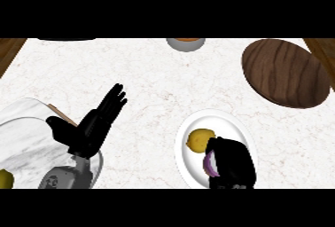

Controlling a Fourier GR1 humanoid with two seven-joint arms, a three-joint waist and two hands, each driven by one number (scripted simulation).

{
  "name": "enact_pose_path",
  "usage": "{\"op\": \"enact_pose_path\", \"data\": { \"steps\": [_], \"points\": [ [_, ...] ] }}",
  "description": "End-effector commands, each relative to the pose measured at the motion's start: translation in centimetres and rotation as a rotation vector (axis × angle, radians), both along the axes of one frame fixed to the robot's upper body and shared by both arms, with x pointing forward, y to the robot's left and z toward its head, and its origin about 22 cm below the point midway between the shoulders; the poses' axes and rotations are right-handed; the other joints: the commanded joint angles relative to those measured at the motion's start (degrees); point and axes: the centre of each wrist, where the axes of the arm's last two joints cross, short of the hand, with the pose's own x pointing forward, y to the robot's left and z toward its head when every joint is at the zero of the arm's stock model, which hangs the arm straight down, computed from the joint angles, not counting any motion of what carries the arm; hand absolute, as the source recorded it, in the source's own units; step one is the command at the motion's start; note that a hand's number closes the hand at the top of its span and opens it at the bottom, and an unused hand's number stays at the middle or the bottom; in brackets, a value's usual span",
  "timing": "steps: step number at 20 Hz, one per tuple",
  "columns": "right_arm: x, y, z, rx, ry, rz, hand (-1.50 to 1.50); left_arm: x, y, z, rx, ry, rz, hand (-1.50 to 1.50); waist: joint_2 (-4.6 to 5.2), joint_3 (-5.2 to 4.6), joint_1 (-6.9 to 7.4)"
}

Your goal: Pick the can from the plate and place it in the bowl

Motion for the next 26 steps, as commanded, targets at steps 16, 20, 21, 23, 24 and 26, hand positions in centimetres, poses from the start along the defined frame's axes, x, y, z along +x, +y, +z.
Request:
{"op": "enact_pose_path", "data": {
  "steps": [16,20,21,23,24,26],
  "points": [
    [6.0,-4.4,1.2,-0.164,-0.185,0.009,1.50,1.0,-0.4,-0.7,-0.003,0.004,0.012,0.00,0.20,0.14,-0.04],
    [4.1,-2.8,5.1,-0.072,-0.292,-0.017,1.50,0.1,-0.3,-1.6,-0.010,-0.006,0.014,0.00,0.09,0.12,-0.25],
    [3.7,-2.8,5.3,-0.049,-0.312,-0.028,1.50,-0.6,0.4,-0.4,-0.006,-0.002,0.019,0.00,0.03,0.14,-0.05],
    [3.3,-2.6,9.1,-0.038,-0.419,-0.031,1.50,-0.4,0.0,-1.1,-0.009,0.017,-0.001,0.00,-0.05,0.11,-0.35],
    [1.6,-2.4,9.8,-0.029,-0.422,-0.031,1.50,1.0,0.2,-0.2,-0.018,-0.003,0.022,0.00,-0.05,0.11,-0.70],
    [1.9,-3.2,13.2,-0.071,-0.524,-0.061,1.50,-0.2,0.1,-0.4,-0.002,0.020,0.013,0.00,-0.13,0.10,-0.35]
  ]
}}
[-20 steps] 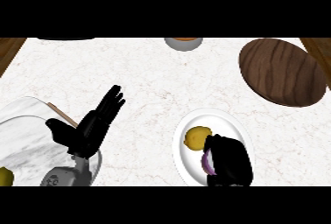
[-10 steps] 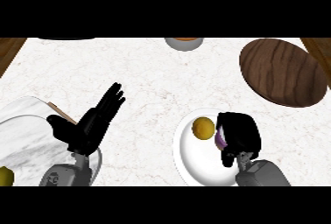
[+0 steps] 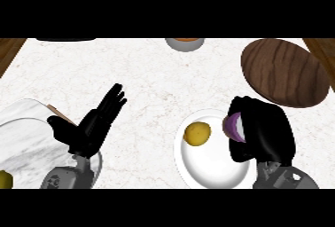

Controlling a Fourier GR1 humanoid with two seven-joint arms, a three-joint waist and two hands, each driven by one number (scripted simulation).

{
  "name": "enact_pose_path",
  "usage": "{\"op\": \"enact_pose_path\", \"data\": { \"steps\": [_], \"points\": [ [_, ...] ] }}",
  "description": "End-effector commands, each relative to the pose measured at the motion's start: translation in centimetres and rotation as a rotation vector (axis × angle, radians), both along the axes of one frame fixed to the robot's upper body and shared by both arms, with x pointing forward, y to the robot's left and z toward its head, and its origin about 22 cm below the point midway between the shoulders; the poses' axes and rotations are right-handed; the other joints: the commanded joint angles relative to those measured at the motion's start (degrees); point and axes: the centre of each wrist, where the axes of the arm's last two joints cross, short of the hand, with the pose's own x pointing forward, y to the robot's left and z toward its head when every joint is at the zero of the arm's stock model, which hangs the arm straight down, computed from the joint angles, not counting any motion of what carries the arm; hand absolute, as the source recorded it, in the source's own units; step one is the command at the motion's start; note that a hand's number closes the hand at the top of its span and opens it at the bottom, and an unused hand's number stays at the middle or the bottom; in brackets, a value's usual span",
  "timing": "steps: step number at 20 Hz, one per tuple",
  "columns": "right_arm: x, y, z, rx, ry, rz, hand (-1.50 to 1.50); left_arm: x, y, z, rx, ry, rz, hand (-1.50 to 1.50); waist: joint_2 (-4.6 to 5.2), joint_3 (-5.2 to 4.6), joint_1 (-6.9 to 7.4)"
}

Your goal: Pick the can from the plate and place it in the bowl

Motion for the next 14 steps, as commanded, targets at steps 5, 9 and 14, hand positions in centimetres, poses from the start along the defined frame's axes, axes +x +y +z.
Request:
{"op": "enact_pose_path", "data": {
  "steps": [5,9,14],
  "points": [
    [-0.9,1.9,9.1,-0.008,-0.193,-0.062,1.50,0.4,0.1,1.8,0.000,-0.005,-0.005,0.00,0.12,-0.02,0.64],
    [-0.2,-2.3,10.4,0.038,-0.218,-0.089,1.50,0.5,0.9,1.7,-0.003,-0.016,0.012,0.00,0.19,0.02,0.41],
    [1.3,-3.2,12.2,0.079,-0.278,-0.117,1.50,0.0,-0.9,0.9,0.012,-0.034,-0.012,0.00,0.18,0.01,0.47]
  ]
}}
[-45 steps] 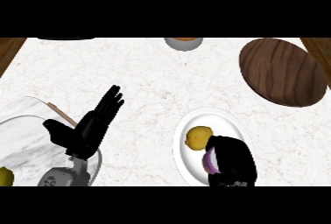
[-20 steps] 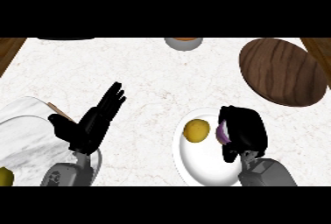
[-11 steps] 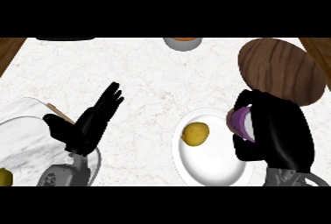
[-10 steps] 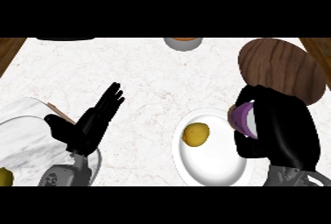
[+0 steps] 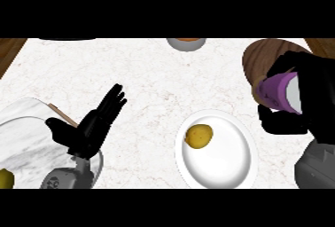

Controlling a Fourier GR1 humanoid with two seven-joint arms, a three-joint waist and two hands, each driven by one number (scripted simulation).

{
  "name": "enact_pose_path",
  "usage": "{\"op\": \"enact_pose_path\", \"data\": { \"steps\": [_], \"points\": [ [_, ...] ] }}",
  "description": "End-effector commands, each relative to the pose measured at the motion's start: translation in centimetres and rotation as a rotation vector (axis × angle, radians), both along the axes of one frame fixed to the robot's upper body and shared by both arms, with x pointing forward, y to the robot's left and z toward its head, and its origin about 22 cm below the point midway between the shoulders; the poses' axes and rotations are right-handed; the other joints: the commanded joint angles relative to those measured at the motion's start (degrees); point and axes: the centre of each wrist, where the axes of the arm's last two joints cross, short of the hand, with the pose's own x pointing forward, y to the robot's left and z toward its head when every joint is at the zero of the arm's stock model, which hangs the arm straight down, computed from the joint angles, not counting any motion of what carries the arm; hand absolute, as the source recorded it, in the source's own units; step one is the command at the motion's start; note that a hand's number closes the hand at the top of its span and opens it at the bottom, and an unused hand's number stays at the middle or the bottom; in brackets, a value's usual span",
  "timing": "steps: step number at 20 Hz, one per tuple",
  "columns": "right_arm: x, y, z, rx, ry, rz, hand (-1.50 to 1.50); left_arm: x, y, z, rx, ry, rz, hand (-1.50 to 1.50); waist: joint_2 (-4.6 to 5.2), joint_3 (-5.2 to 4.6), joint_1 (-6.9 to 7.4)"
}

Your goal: Pick the can from the plate and place it in the bowl

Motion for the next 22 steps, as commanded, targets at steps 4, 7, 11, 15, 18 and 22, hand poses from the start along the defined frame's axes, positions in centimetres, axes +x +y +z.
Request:
{"op": "enact_pose_path", "data": {
  "steps": [4,7,11,15,18,22],
  "points": [
    [5.1,-3.3,1.9,0.013,-0.050,-0.054,1.50,0.9,1.1,0.1,-0.009,0.003,0.005,0.00,0.11,0.00,0.19],
    [7.5,-5.5,-0.4,0.104,-0.054,-0.061,1.50,0.8,1.1,0.0,0.013,-0.010,0.015,0.00,0.25,0.02,0.39],
    [10.6,-7.8,-0.2,0.090,-0.074,-0.076,1.50,0.6,-0.7,0.3,0.003,0.007,-0.017,0.00,0.23,0.01,0.55],
    [13.1,-13.3,-3.1,0.056,-0.067,-0.095,1.50,-0.2,-1.1,-0.2,0.001,0.004,-0.024,0.00,0.48,0.05,1.11],
    [14.4,-15.7,-5.5,0.000,-0.059,-0.112,1.50,-0.4,-0.2,-1.3,0.000,-0.003,-0.025,0.00,0.81,0.06,1.71],
    [16.8,-15.5,-8.0,-0.042,-0.038,-0.130,1.50,2.0,-0.4,0.5,0.002,-0.020,-0.026,0.00,0.97,0.07,1.83]
  ]
}}
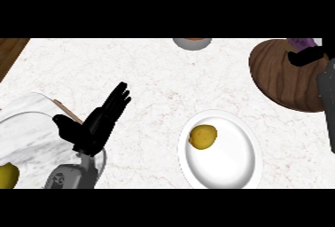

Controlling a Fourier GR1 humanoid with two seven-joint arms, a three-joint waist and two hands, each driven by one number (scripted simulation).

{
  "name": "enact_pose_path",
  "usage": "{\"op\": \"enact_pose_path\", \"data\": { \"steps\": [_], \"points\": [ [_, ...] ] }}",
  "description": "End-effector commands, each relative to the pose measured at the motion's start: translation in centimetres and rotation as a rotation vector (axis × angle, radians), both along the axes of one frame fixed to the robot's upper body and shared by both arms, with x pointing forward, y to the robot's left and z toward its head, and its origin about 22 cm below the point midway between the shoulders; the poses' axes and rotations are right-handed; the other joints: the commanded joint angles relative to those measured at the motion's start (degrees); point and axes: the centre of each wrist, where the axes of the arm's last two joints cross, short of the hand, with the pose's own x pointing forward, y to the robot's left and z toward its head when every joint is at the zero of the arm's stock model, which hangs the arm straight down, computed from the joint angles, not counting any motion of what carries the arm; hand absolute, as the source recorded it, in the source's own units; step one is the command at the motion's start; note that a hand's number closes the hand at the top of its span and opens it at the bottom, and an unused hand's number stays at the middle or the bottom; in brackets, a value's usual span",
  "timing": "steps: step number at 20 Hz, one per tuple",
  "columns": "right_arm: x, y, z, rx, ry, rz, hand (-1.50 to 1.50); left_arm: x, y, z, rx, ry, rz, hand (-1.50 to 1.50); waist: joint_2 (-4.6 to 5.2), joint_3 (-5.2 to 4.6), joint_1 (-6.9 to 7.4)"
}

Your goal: Pick the can from the plate and place it in the bowl

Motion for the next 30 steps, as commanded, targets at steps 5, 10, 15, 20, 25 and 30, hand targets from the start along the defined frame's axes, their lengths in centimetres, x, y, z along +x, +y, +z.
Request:
{"op": "enact_pose_path", "data": {
  "steps": [5,10,15,20,25,30],
  "points": [
    [2.2,-4.5,-2.4,0.030,0.223,-0.141,1.50,-0.5,-0.8,1.0,-0.013,-0.018,-0.045,0.00,0.59,0.08,1.92],
    [2.1,-5.6,-4.8,0.173,0.182,-0.159,-1.50,0.3,-1.4,1.3,0.006,-0.034,-0.042,0.00,0.82,0.19,2.02],
    [2.0,-5.7,-5.5,0.336,0.042,-0.067,-1.50,0.7,-0.8,-0.5,0.007,0.003,-0.031,0.00,0.78,0.18,1.07],
    [2.2,-5.5,-3.5,0.617,-0.364,0.005,-1.50,0.1,0.2,0.3,0.006,-0.007,-0.013,0.00,-0.18,0.35,-0.04],
    [0.1,-7.9,-5.7,0.713,-0.528,0.190,-1.50,-1.4,0.6,-0.1,0.003,0.020,0.034,0.00,-1.23,0.08,-2.20],
    [-2.9,-8.5,-8.3,0.808,-0.597,0.280,-1.50,-2.2,0.0,-1.5,-0.015,0.037,0.070,0.00,-2.06,-0.12,-4.68]
  ]
}}
